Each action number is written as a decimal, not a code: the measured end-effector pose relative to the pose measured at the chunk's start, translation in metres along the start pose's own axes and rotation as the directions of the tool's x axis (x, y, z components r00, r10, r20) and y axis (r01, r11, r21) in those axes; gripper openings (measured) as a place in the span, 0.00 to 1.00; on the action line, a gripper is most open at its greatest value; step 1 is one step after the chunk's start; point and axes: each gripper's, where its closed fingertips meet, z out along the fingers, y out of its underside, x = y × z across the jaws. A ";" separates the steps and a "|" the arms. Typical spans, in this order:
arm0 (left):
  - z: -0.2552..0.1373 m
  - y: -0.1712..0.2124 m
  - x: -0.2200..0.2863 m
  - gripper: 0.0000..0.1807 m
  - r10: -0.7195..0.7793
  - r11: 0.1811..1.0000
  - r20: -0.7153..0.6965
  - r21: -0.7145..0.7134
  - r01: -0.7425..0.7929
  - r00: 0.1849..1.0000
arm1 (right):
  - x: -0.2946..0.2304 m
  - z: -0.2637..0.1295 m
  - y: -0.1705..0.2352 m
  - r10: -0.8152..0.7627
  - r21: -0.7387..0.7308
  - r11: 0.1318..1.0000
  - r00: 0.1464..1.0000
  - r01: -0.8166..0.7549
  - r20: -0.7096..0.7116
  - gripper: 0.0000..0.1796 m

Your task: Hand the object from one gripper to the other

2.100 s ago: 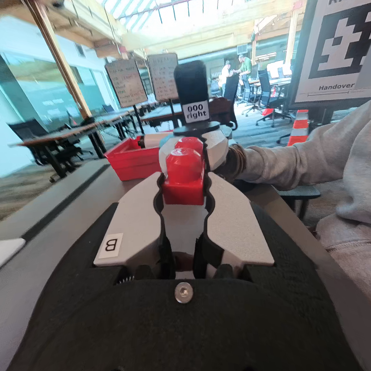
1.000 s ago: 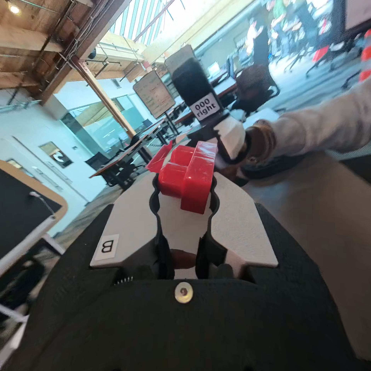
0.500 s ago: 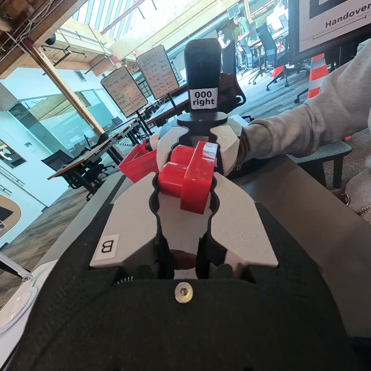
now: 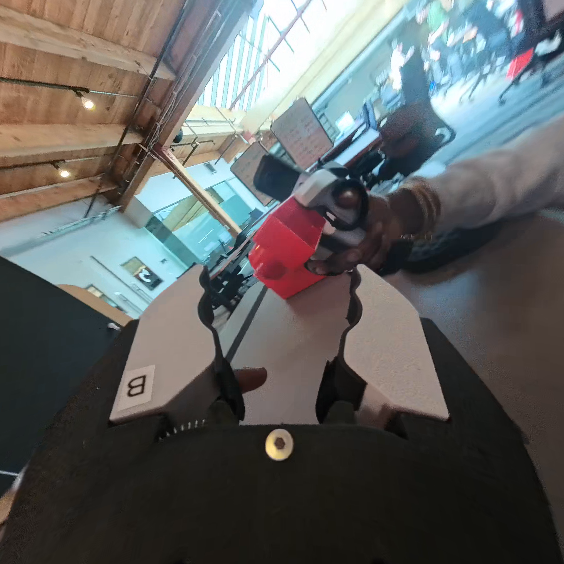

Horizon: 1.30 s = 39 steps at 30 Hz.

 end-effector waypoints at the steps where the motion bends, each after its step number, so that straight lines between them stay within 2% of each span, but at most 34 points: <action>1: 0.002 0.002 0.003 0.48 0.039 0.999 -0.004 -0.017 -0.039 0.999 | 0.004 0.000 0.004 0.134 -0.020 0.991 0.991 -0.134 0.023 0.26; 3: 0.005 0.004 0.010 0.47 0.092 0.995 -0.025 -0.041 -0.093 0.995 | 0.009 0.001 0.015 0.338 -0.059 0.940 0.939 -0.335 0.059 0.26; 5: 0.007 0.008 0.013 0.44 0.122 0.990 -0.036 -0.066 -0.125 0.992 | 0.007 0.003 0.024 0.442 -0.116 0.895 0.892 -0.431 0.096 0.26; 10: 0.009 0.009 0.020 0.33 0.169 0.983 -0.061 -0.067 -0.173 0.984 | 0.001 0.008 0.034 0.437 -0.174 0.892 0.895 -0.418 0.090 0.26; 13: 0.009 0.010 0.021 0.20 0.179 0.980 -0.066 -0.074 -0.183 0.982 | 0.002 0.007 0.034 0.442 -0.172 0.889 0.893 -0.423 0.087 0.26; 15: 0.009 0.010 0.020 0.20 0.153 0.984 -0.067 -0.082 -0.158 0.986 | 0.002 0.007 0.034 0.446 -0.169 0.888 0.890 -0.428 0.091 0.26; 18: 0.007 0.006 0.020 0.20 0.003 0.997 -0.101 -0.079 -0.011 0.995 | 0.002 0.010 0.033 0.300 -0.155 0.946 0.950 -0.284 0.086 0.28; 20: 0.005 0.004 0.015 0.20 -0.142 0.988 -0.103 -0.071 0.135 0.985 | 0.003 0.011 0.027 0.091 -0.114 0.990 0.995 -0.086 0.038 0.40; 21: 0.004 0.004 0.013 0.20 -0.208 0.977 -0.109 -0.069 0.201 0.972 | 0.003 0.011 0.023 -0.039 -0.097 0.994 0.999 0.039 0.005 0.42; 24: 0.001 0.005 0.010 0.20 -0.366 0.931 -0.134 -0.062 0.361 0.921 | -0.003 0.009 0.013 -0.424 -0.092 0.904 0.902 0.417 -0.079 0.40; 26: 0.001 0.002 0.010 0.20 -0.417 0.909 -0.153 -0.041 0.416 0.896 | -0.009 0.009 0.012 -0.546 -0.102 0.837 0.833 0.537 -0.094 0.36; 29: 0.001 -0.001 0.012 0.20 -0.447 0.893 -0.175 -0.037 0.448 0.877 | -0.009 0.012 0.017 -0.549 -0.115 0.834 0.831 0.539 -0.086 0.33; 34: 0.004 -0.002 0.023 0.20 -0.475 0.878 -0.229 -0.054 0.476 0.850 | -0.010 0.013 0.020 -0.560 -0.103 0.827 0.825 0.552 -0.077 0.21; 37: 0.003 -0.008 0.022 0.21 -0.453 0.885 -0.241 -0.001 0.466 0.859 | -0.011 0.012 0.021 -0.506 -0.110 0.859 0.861 0.499 -0.046 0.20; 39: 0.001 -0.016 0.015 0.31 -0.393 0.905 -0.202 0.085 0.416 0.897 | -0.011 0.009 0.014 -0.411 -0.069 0.911 0.911 0.407 -0.044 0.20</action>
